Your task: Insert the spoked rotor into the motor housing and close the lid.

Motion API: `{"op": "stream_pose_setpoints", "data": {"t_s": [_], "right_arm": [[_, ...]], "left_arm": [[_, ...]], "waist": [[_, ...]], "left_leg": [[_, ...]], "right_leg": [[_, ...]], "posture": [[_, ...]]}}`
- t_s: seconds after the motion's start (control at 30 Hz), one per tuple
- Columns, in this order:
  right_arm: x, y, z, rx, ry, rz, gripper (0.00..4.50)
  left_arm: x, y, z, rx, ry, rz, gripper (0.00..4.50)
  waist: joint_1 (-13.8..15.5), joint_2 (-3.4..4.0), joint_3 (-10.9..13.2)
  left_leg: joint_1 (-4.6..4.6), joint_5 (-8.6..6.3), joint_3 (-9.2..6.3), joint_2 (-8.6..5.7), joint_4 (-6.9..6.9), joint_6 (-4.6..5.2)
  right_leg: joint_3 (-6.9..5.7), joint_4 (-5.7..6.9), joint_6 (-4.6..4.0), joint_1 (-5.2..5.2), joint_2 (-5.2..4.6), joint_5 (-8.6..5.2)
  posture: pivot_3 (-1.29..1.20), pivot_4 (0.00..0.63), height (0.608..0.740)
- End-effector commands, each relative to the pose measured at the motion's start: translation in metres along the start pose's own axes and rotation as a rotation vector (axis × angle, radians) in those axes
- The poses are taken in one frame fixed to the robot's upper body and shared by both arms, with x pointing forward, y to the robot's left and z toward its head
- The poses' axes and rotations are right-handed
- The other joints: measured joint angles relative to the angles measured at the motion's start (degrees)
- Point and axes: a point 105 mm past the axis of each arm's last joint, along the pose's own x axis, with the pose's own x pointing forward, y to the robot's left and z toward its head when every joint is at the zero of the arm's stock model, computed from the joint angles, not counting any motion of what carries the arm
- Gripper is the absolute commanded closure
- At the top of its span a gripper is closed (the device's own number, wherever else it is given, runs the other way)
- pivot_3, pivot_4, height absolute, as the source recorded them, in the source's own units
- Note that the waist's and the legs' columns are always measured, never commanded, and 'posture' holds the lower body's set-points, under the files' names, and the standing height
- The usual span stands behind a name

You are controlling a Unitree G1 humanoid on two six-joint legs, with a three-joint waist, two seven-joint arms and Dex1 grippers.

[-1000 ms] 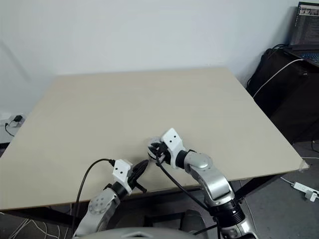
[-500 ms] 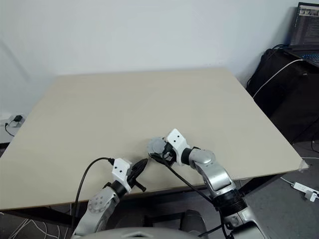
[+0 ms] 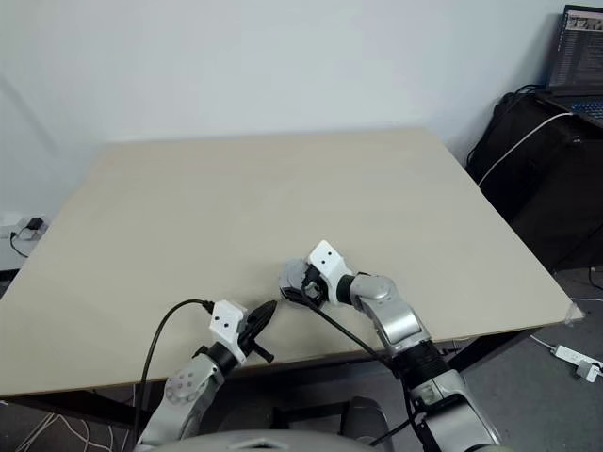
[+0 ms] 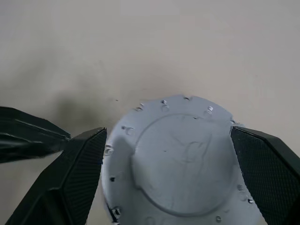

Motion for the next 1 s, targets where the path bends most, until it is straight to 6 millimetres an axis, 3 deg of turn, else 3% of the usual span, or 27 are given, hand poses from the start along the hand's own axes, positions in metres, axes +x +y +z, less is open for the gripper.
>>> {"op": "stream_pose_setpoints", "data": {"t_s": [0.03,0.33,0.43,0.5,1.0], "right_arm": [[0.001,-0.0074,0.0108,-0.025,-0.033,-0.015,0.02],[0.0026,-0.007,0.003,-0.016,-0.002,-0.007,0.02],[0.0024,-0.0081,0.0049,-0.011,-0.011,-0.016,0.58],[0.002,-0.0089,0.0069,-0.007,-0.019,-0.02,1.18],[-0.0029,-0.0123,0.0042,0.011,0.035,-0.004,1.21]], "left_arm": [[0.0026,0.0001,0.0092,0.012,-0.044,-0.002,4.5],[0.0014,0.0005,0.0119,0.015,-0.05,0.009,4.5],[0.0019,0.0003,0.0121,0.014,-0.05,0.009,4.5],[0.0028,-0.0005,0.0126,0.014,-0.051,0.006,4.5],[0.002,-0.003,0.0162,0.01,-0.053,-0.006,4.5]], "waist": [[0.0,0.0,0.0],[0.0,0.03,0.0],[0.0,0.04,0.0],[0.0,0.04,0.0],[0.1,0.1,-0.1]], "left_leg": [[0.0,0.0,0.0,0.01,0.0,0.0],[0.0,0.03,0.05,0.1,0.0,-0.05],[0.0,0.05,0.06,0.18,0.0,-0.09],[0.0,0.06,0.1,0.27,0.0,-0.12],[0.0,0.1,0.16,0.37,0.01,-0.18]], "right_leg": [[0.01,0.0,0.0,0.0,0.01,0.0],[0.12,0.0,-0.03,0.0,0.14,0.04],[0.15,0.0,-0.07,-0.01,0.23,0.06],[0.17,0.0,-0.12,-0.01,0.32,0.09],[0.21,-0.01,-0.2,-0.05,0.4,0.13]], "posture": [[0.0,0.0,0.74],[0.0,0.0,0.74],[0.0,0.0,0.74],[0.0,0.0,0.74],[0.0,0.0,0.74]]}}
